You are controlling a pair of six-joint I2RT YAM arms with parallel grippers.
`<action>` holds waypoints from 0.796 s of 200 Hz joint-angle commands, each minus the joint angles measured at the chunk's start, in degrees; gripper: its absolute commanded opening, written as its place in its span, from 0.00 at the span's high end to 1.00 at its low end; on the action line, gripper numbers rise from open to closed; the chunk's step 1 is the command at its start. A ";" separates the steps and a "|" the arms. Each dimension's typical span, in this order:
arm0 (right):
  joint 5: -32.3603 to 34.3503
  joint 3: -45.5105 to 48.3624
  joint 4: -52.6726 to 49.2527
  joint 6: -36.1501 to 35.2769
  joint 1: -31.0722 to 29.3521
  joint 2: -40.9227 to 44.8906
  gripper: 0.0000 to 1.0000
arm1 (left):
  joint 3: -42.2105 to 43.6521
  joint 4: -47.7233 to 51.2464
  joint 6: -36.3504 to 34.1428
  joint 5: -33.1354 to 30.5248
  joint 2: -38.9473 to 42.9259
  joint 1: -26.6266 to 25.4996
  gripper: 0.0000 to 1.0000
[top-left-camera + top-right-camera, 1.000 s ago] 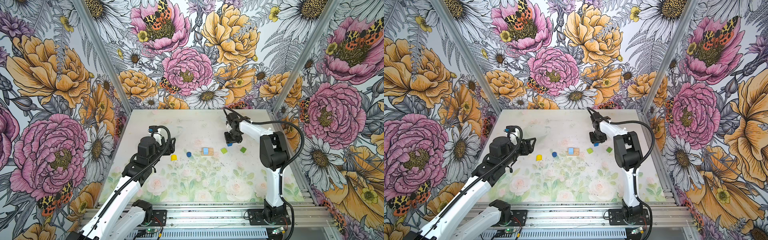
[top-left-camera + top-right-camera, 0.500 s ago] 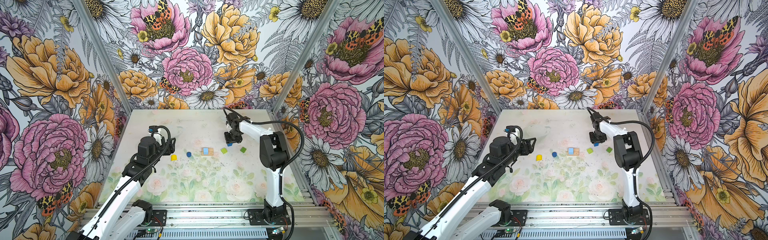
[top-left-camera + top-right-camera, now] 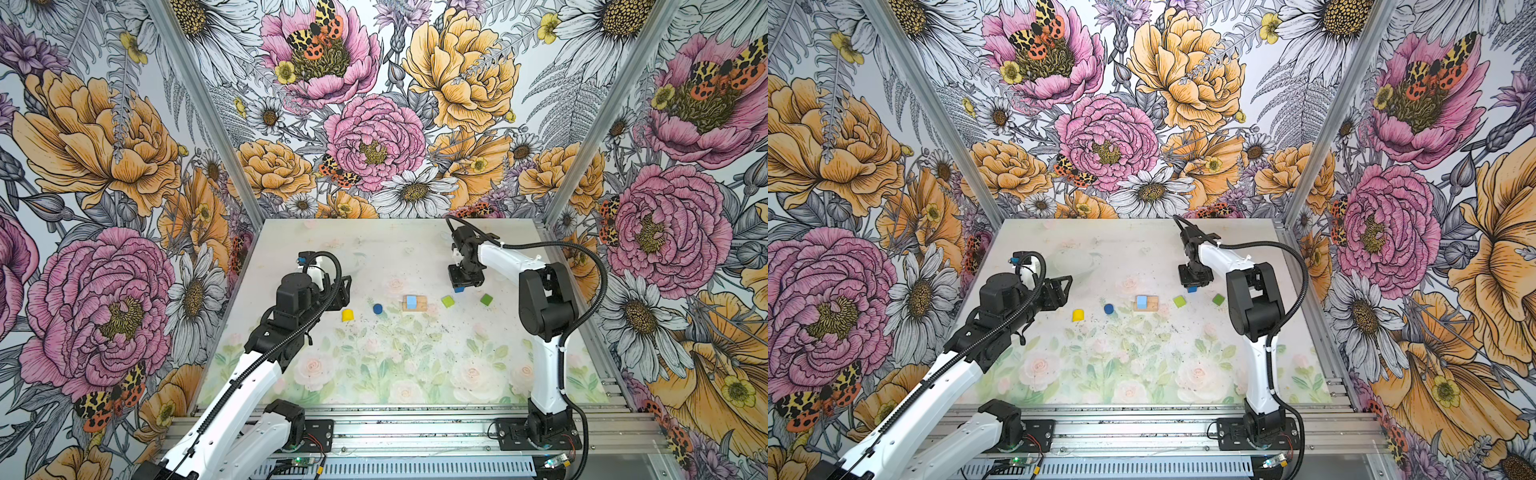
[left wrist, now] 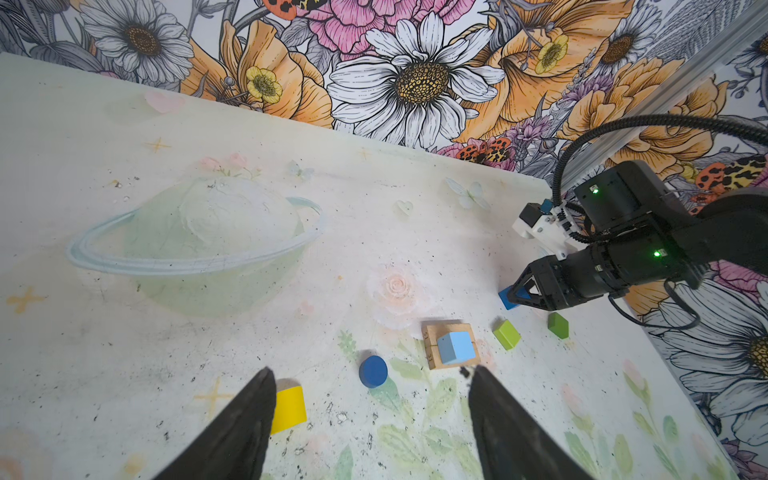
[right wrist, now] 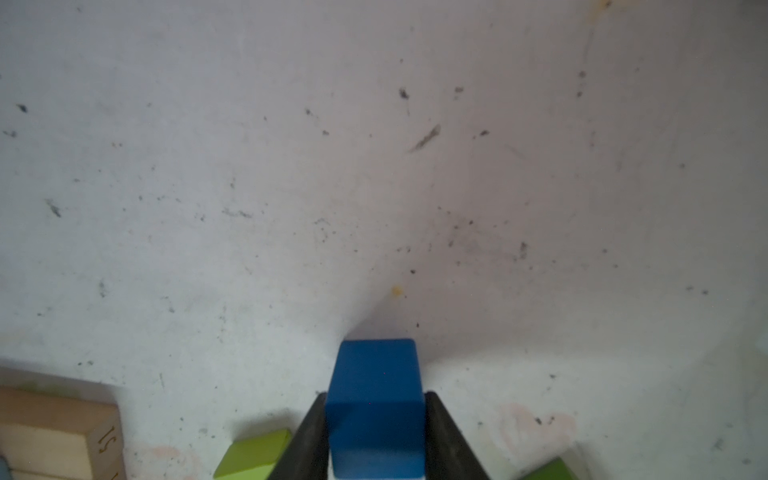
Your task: Build the wood block tower
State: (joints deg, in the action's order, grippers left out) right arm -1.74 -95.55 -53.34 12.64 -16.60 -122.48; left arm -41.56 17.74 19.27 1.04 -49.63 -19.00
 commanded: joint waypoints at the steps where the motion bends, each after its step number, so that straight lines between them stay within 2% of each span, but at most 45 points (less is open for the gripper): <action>1: 0.72 -1.07 -0.36 0.54 -0.60 -0.90 0.64 | -0.51 -0.20 -1.16 -0.40 0.06 -0.60 0.26; 44: 1.12 -0.87 -0.54 0.54 -0.87 -1.41 0.68 | -0.53 -0.16 -1.17 -0.41 0.05 -0.70 0.26; 99: 1.38 -1.80 -1.77 0.84 -1.19 -0.61 1.00 | -0.53 -0.16 -1.24 -0.36 0.23 -0.81 0.25; 159: 3.31 -4.22 -6.69 3.65 -2.97 3.66 1.00 | -0.32 -0.42 -1.23 -0.07 0.32 -0.95 0.26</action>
State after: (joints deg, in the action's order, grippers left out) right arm -0.23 -97.80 -57.32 14.15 -18.35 -122.37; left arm -41.56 17.74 19.07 1.04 -49.63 -19.40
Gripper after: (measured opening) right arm 0.319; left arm 0.745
